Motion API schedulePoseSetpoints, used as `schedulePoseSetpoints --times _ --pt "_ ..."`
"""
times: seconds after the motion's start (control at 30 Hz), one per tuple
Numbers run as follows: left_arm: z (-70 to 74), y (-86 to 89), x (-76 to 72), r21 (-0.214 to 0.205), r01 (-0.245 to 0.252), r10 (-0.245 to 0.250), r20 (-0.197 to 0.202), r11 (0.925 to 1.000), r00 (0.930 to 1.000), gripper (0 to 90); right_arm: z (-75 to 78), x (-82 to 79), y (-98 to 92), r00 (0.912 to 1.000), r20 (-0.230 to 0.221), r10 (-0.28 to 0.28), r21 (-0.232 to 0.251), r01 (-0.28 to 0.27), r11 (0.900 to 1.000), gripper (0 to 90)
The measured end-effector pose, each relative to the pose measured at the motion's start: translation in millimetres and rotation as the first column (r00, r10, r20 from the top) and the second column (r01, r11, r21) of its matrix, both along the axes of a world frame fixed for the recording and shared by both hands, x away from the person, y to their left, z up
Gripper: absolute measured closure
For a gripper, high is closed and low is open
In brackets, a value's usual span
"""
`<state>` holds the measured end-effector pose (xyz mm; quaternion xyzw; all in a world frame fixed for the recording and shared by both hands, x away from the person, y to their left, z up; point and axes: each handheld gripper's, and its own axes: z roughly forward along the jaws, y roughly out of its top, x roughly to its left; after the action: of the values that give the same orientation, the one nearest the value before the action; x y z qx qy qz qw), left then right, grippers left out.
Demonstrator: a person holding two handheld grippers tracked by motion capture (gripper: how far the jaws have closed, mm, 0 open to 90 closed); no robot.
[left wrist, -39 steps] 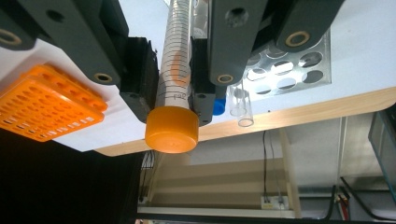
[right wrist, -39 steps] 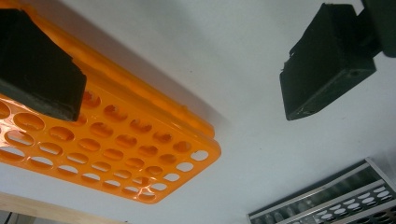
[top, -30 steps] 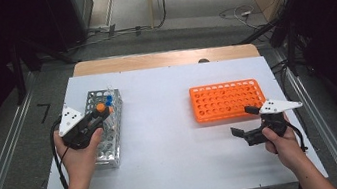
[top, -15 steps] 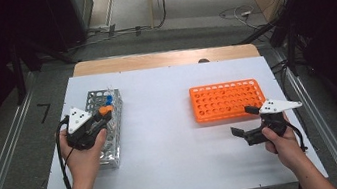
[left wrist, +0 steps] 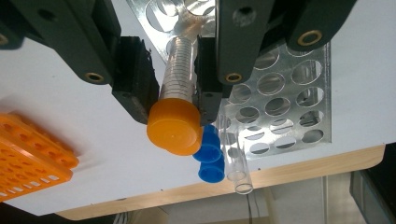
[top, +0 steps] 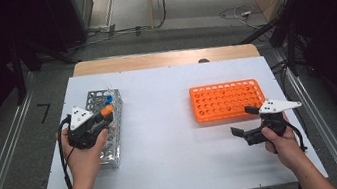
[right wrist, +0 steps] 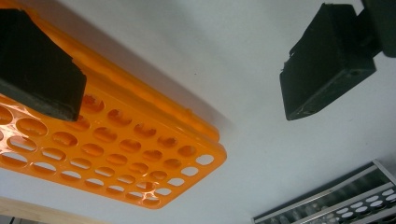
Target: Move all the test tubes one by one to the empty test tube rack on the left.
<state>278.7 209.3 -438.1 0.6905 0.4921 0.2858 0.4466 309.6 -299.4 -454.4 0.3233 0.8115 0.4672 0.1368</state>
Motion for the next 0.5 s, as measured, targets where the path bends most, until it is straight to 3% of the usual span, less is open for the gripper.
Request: schedulePoseSetpoints --times 0.5 --pt "-1.8 2.2 3.1 -0.034 0.015 -0.017 -0.047 0.9993 0.9987 63.5 -0.3 0.3 0.1 1.0000 0.002 -0.008 -0.005 0.008 1.0000 0.0"
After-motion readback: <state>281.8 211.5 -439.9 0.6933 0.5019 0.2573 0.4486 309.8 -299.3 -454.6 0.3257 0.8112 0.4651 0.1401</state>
